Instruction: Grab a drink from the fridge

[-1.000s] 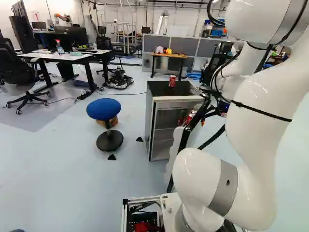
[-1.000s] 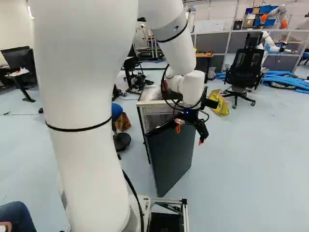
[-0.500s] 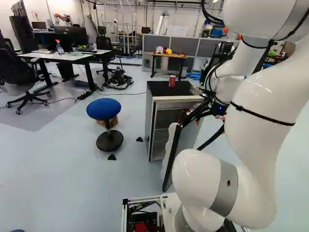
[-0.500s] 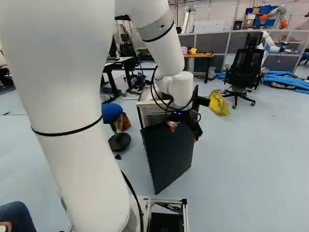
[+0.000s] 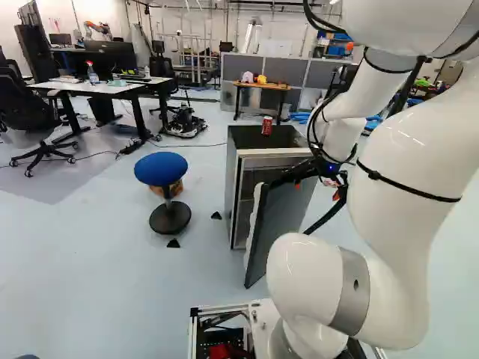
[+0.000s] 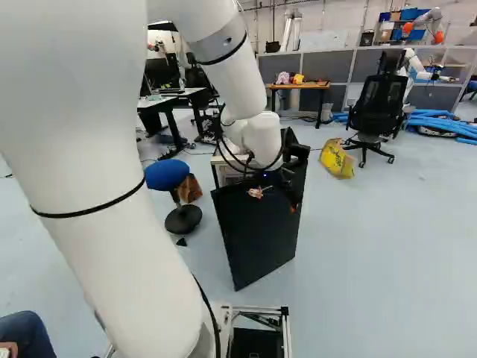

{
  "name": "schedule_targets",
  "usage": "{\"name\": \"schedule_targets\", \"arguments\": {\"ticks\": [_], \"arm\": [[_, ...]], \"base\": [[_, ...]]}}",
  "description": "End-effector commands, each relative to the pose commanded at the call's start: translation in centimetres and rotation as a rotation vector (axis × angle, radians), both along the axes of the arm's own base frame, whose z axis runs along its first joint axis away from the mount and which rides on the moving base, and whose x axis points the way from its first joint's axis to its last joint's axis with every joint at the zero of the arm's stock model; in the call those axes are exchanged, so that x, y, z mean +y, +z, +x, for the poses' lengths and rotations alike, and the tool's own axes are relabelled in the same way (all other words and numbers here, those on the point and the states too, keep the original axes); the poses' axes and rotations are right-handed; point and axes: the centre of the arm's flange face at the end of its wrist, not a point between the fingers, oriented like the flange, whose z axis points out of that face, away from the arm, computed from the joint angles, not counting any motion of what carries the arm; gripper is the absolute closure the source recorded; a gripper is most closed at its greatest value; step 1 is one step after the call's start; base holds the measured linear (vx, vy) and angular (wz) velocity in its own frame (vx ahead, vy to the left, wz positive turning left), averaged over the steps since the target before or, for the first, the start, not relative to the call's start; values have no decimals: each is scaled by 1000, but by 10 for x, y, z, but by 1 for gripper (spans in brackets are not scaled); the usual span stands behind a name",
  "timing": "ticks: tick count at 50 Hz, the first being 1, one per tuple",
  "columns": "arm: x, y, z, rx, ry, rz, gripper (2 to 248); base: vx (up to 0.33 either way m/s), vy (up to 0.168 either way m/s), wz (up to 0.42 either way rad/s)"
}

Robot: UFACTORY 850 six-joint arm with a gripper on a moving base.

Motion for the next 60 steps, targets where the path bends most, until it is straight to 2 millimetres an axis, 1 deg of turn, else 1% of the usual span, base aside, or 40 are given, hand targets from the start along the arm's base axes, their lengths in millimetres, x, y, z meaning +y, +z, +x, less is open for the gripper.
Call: {"name": "schedule_targets", "arguments": {"ticks": [31,60], "arm": [[51,3,5,-110,114,-54,3],[98,4,7,-143,225,-61,3]], "base": [[0,0,0],[0,0,0]]}}
